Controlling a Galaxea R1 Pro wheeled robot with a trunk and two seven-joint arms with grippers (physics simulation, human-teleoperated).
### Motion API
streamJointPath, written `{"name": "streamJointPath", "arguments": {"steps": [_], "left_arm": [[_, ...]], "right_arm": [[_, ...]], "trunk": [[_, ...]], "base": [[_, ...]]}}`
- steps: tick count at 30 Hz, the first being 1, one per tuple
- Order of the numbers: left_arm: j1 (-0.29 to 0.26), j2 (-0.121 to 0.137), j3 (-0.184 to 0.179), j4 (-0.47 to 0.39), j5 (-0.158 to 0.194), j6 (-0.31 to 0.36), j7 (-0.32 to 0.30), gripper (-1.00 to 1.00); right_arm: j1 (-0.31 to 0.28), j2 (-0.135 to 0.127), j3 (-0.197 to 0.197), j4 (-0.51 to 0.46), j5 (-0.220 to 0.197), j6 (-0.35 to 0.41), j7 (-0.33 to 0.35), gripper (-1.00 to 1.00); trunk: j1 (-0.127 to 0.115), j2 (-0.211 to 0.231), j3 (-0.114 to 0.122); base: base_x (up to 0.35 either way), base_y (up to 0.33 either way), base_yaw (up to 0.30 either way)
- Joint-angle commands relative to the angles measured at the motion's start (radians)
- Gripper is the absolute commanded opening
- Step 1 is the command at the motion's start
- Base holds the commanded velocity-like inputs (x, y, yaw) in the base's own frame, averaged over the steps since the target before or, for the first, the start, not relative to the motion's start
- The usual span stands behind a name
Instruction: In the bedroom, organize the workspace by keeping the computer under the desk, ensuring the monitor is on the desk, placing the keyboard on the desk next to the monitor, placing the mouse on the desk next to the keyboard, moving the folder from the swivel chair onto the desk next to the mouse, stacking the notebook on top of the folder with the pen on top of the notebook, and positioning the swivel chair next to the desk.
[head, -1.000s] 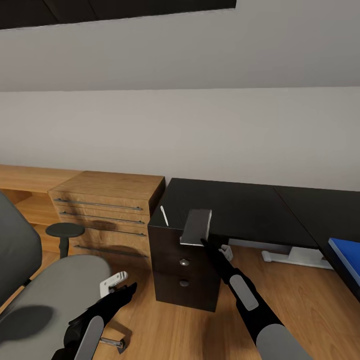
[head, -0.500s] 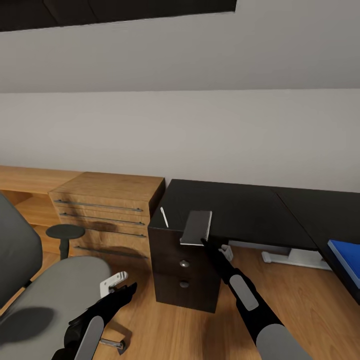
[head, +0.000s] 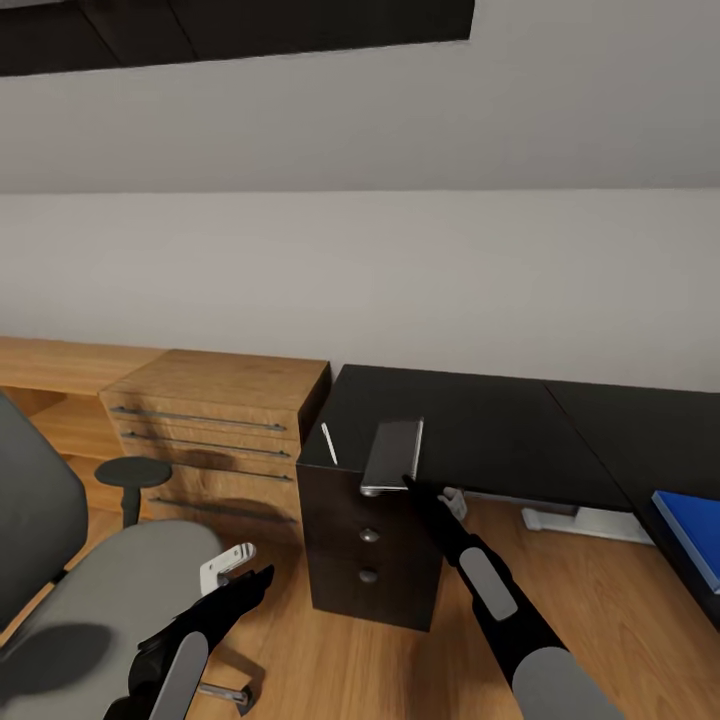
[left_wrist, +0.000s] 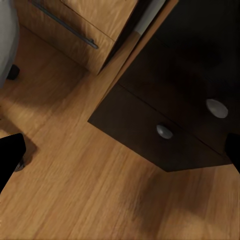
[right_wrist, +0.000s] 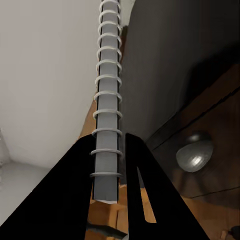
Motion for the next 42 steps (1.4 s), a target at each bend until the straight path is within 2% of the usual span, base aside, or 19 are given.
{"name": "streamJointPath", "arguments": {"steps": [1, 7, 9, 11, 15, 17, 20, 21, 24, 25, 27, 29, 30, 33, 34, 38, 42], "left_arm": [[-0.001, 0.0, -0.001, -0.001, 0.01, 0.002, 0.009, 1.0], [-0.001, -0.001, -0.001, -0.001, 0.007, 0.001, 0.009, 1.0], [-0.001, -0.001, -0.002, -0.001, 0.005, 0.0, 0.01, 1.0], [-0.001, -0.001, -0.014, -0.002, -0.002, -0.004, 0.012, 1.0], [0.001, -0.001, -0.056, -0.003, -0.044, -0.033, 0.014, 1.0], [0.006, -0.002, -0.064, -0.004, -0.058, -0.043, 0.014, 1.0], [0.017, -0.002, -0.069, -0.008, -0.067, -0.05, 0.014, 1.0], [0.024, -0.002, -0.072, -0.011, -0.071, -0.053, 0.014, 1.0], [0.028, -0.004, -0.085, -0.012, -0.075, -0.058, 0.019, 1.0], [0.035, -0.004, -0.118, -0.012, -0.082, -0.08, 0.044, 1.0], [0.06, -0.002, -0.222, -0.012, -0.095, -0.203, 0.185, 1.0], [0.077, 0.003, -0.316, -0.013, -0.097, -0.285, 0.291, 1.0], [0.107, 0.027, -0.432, -0.032, -0.099, -0.341, 0.394, 1.0], [0.12, 0.045, -0.457, -0.035, -0.09, -0.351, 0.413, 1.0], [0.123, 0.05, -0.461, -0.036, -0.079, -0.354, 0.417, 1.0], [0.126, 0.054, -0.465, -0.033, -0.055, -0.356, 0.421, 1.0], [0.127, 0.056, -0.465, -0.025, -0.052, -0.356, 0.422, 1.0]], "right_arm": [[0.0, 0.0, 0.0, -0.002, -0.011, 0.006, 0.004, -1.0], [0.005, -0.001, 0.0, -0.062, -0.009, 0.006, -0.024, -1.0], [0.04, 0.0, 0.001, -0.153, -0.007, 0.007, -0.082, -1.0], [0.104, -0.002, 0.003, -0.284, -0.005, 0.008, -0.164, -1.0], [0.202, -0.009, 0.007, -0.52, -0.005, 0.017, -0.317, -1.0], [0.228, -0.018, 0.008, -0.585, -0.005, 0.033, -0.367, -1.0], [0.245, -0.034, 0.007, -0.629, -0.007, 0.057, -0.403, -1.0], [0.254, -0.051, 0.007, -0.651, -0.007, 0.069, -0.422, -1.0], [0.258, -0.061, 0.007, -0.672, -0.004, 0.074, -0.428, -1.0], [0.258, -0.064, 0.005, -0.675, -0.004, 0.074, -0.428, -1.0], [0.259, -0.067, 0.002, -0.677, -0.004, 0.074, -0.428, -1.0], [0.259, -0.073, 0.001, -0.679, -0.005, 0.075, -0.428, -1.0], [0.259, -0.093, -0.001, -0.682, -0.009, 0.076, -0.428, -1.0], [0.259, -0.11, -0.004, -0.685, -0.011, 0.076, -0.428, -1.0], [0.259, -0.121, -0.016, -0.684, -0.012, 0.076, -0.428, -1.0], [0.259, -0.134, -0.091, -0.682, -0.015, 0.088, -0.427, -1.0], [0.259, -0.144, -0.158, -0.683, -0.016, 0.121, -0.426, -1.0]], "trunk": [[-0.004, 0.007, 0.002], [-0.027, 0.049, 0.021], [-0.035, 0.063, 0.027], [-0.042, 0.077, 0.034], [-0.058, 0.105, 0.046], [-0.065, 0.119, 0.052], [-0.077, 0.14, 0.062], [-0.081, 0.147, 0.065], [-0.092, 0.168, 0.074], [-0.096, 0.175, 0.077], [-0.104, 0.189, 0.084], [-0.111, 0.203, 0.09], [-0.115, 0.21, 0.093], [-0.127, 0.231, 0.102], [-0.131, 0.238, 0.106], [-0.146, 0.266, 0.118], [-0.161, 0.294, 0.131]], "base": [[0.0, 0.0, 0.0], [0.0, 0.0, 0.0], [0.0, 0.0, 0.0], [0.0, 0.0, 0.0], [0.0, 0.0, 0.0], [0.0, 0.0, 0.0], [0.0, 0.0, 0.0], [0.0, 0.0, 0.0], [0.0, 0.0, 0.0], [0.0, 0.0, 0.0], [0.0, 0.0, -0.003], [0.0, 0.0, -0.098], [0.0, 0.0, -0.255], [0.0, 0.0, -0.272], [0.0, 0.0, -0.288], [0.0, 0.0, -0.293], [0.0, 0.0, -0.296]]}}
